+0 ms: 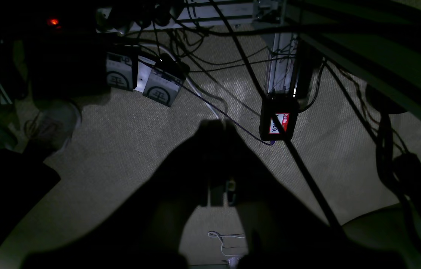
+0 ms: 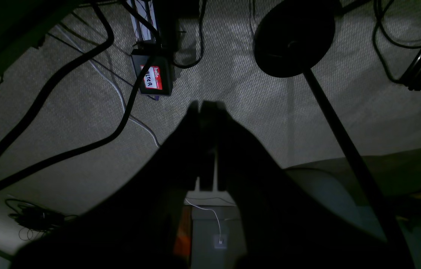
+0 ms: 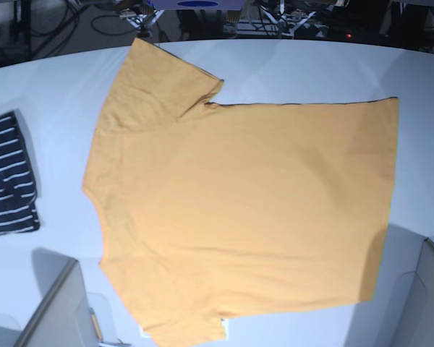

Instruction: Fold the T-shirt properly

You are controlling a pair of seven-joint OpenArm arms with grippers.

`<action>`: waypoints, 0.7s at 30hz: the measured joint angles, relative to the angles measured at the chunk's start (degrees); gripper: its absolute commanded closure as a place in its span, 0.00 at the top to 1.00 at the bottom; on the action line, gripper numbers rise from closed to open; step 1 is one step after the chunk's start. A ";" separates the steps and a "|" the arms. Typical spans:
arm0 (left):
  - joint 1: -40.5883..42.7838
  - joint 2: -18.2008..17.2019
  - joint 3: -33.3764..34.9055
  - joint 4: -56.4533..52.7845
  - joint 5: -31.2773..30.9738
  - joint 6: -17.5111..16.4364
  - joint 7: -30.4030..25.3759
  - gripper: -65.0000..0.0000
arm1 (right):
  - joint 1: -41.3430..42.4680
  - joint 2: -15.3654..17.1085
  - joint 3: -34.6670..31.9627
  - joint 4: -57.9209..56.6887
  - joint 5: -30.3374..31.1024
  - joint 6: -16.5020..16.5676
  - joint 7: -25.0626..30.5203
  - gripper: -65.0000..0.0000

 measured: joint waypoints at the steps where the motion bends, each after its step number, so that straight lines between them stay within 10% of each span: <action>1: 0.00 0.00 0.00 0.00 0.00 0.00 0.00 0.00 | -0.04 0.00 0.00 0.00 0.00 0.00 0.00 0.00; 21: 5.07 -0.13 0.59 6.27 0.00 0.00 0.02 0.00 | -3.56 0.02 0.00 4.20 0.00 0.00 0.00 0.00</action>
